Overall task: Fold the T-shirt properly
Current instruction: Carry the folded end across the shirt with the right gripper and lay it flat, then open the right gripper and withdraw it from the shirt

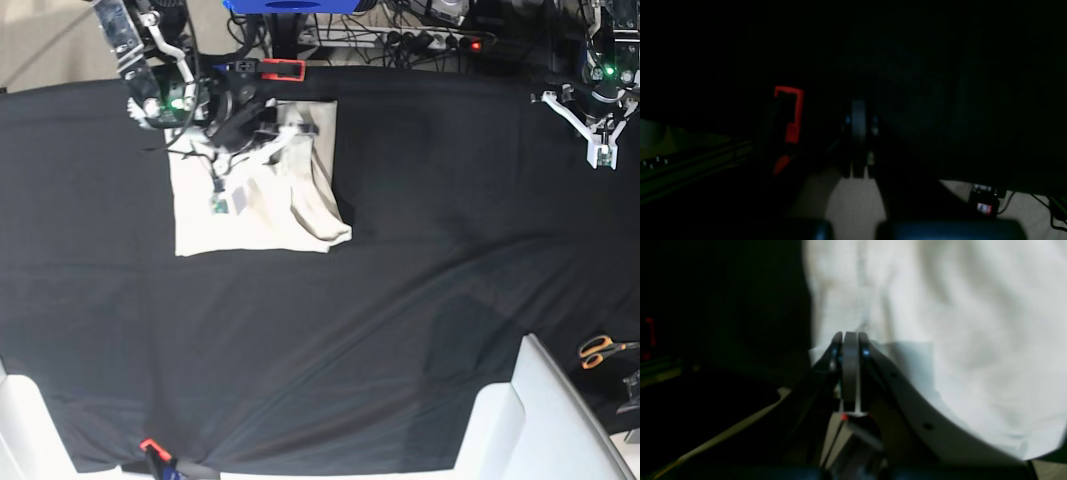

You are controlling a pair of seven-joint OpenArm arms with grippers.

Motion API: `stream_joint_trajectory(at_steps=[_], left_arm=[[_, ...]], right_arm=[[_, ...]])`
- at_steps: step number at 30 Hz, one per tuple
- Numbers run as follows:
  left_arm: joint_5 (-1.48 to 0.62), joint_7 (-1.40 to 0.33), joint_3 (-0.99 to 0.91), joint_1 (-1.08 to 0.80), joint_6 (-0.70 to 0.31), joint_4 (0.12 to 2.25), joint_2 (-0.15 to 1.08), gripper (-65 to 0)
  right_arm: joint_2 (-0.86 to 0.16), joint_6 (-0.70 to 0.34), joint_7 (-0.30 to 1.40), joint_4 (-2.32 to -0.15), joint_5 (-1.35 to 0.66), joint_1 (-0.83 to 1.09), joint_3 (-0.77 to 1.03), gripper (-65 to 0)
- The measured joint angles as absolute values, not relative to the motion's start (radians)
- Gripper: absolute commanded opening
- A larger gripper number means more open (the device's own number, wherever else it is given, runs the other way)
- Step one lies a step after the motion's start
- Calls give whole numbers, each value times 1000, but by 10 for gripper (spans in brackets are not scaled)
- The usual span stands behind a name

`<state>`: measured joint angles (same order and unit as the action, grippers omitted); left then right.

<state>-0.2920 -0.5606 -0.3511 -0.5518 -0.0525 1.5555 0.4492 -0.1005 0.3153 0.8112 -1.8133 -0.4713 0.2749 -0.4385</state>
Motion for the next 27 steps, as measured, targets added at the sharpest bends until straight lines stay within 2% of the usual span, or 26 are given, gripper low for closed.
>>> stream_joint_trajectory(at_steps=[9, 13, 18, 22, 27], left_arm=[[-292, -560, -351, -551, -52, 1556, 451, -650], [-289, -561, -351, -526, -52, 1552, 452, -650], [-289, -559, -344, -507, -52, 1557, 451, -650], [-290, -561, -343, -470, -52, 1558, 447, -650], [-289, -564, -343, -477, -52, 1560, 447, -650]], right_arm=[[-73, 315, 811, -1674, -470, 281, -448, -645], [-82, 307, 818, -1668, -487, 260, -557, -647], [-82, 305, 809, -1593, -472, 210, -572, -648], [-78, 222, 816, -1513, -474, 180, -602, -648], [-83, 227, 823, -1553, -467, 182, -601, -648]])
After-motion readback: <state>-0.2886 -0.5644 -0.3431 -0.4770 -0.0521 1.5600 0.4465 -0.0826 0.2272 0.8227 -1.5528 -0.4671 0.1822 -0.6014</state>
